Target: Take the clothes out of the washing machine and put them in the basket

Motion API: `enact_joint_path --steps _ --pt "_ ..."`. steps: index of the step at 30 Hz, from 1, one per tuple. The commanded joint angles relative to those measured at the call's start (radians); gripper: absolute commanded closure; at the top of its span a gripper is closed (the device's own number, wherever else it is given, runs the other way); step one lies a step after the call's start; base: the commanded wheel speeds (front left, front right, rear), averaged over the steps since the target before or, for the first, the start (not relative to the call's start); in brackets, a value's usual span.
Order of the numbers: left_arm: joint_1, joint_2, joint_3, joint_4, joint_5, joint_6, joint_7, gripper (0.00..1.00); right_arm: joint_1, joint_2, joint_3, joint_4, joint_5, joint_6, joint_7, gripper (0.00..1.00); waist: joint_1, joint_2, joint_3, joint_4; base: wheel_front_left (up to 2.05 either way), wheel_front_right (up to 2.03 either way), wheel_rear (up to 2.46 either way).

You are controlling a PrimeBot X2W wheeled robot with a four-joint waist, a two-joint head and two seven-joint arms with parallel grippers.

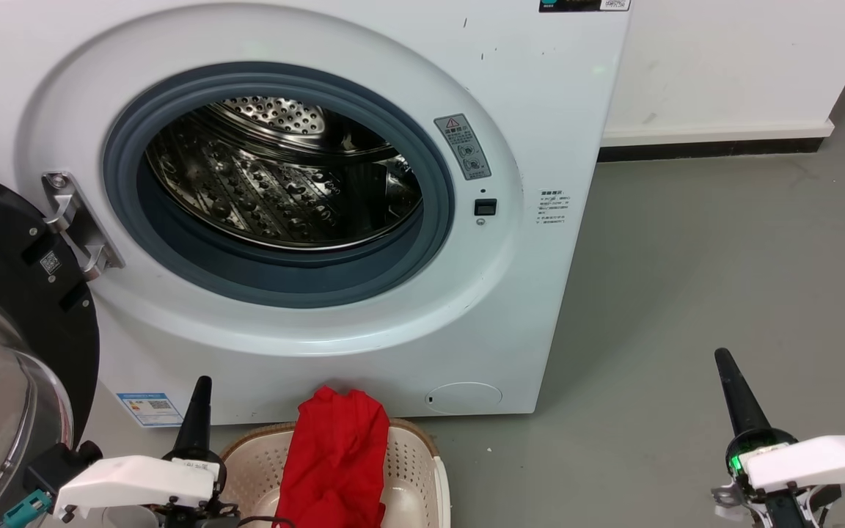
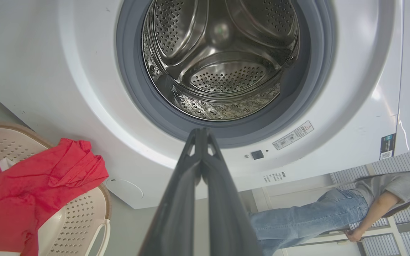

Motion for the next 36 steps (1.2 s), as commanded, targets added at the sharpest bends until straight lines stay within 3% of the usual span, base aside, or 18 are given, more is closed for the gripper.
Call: enact_joint_path --steps 1,36 --pt "-0.02 0.003 0.002 -0.004 -0.022 -0.004 0.003 1.0 -0.024 -0.005 -0.004 -0.003 0.026 0.0 0.004 1.0 0.0 0.0 0.0 0.001 0.0 0.0 0.0" --pt "-0.056 -0.007 0.013 0.033 -0.341 -0.026 0.06 1.0 -0.06 0.0 -0.036 0.053 0.342 0.0 0.056 1.0 0.0 0.0 0.008 0.022 0.0 0.0 0.0"
